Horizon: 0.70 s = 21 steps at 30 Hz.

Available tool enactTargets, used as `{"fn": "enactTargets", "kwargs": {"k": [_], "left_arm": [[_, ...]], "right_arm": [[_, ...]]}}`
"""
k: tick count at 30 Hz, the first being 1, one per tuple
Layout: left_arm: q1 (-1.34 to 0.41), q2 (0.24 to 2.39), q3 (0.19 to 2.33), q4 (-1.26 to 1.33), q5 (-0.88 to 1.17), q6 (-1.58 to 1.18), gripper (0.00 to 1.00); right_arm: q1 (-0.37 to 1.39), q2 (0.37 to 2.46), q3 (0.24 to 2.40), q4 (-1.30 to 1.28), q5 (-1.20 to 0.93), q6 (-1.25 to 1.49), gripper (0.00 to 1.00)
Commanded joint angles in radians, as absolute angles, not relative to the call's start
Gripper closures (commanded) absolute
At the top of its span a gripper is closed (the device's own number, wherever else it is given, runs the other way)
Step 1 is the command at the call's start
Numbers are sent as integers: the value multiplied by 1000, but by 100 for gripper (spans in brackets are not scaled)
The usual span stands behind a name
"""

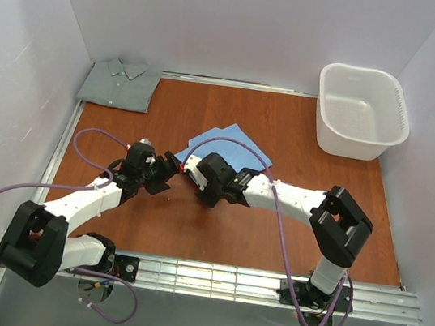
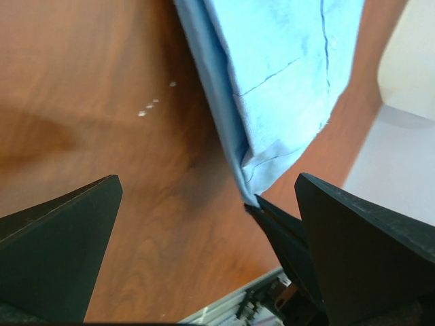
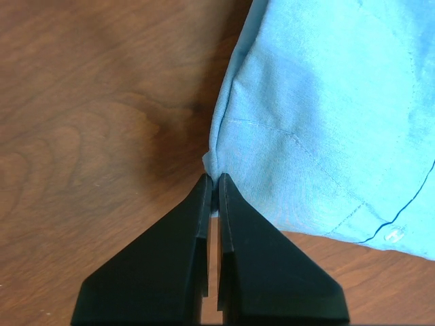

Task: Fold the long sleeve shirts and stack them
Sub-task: Fold the shirt

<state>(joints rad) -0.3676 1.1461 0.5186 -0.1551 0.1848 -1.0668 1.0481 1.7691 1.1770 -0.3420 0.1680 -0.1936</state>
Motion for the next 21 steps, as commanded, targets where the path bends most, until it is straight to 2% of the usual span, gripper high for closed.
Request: {"fn": "enactTargets", "kwargs": {"k": [1,7,16,21], "left_arm": [[-360,1204,517,-20,297,-1118,2],[-368,1343,497,182,377,-1186,2],[-435,1517,520,340,319,-1230,2],[-463,1571,483,446,264,-1268,11]], "right_arm": [[1040,1720,1164,-299,77,-149,99],[1025,1707,1141,-267,28,-124,99],[1011,1697,1126,-230,-21,-75,99],[1009,1698,1121,-209,-37,-49,99]]}}
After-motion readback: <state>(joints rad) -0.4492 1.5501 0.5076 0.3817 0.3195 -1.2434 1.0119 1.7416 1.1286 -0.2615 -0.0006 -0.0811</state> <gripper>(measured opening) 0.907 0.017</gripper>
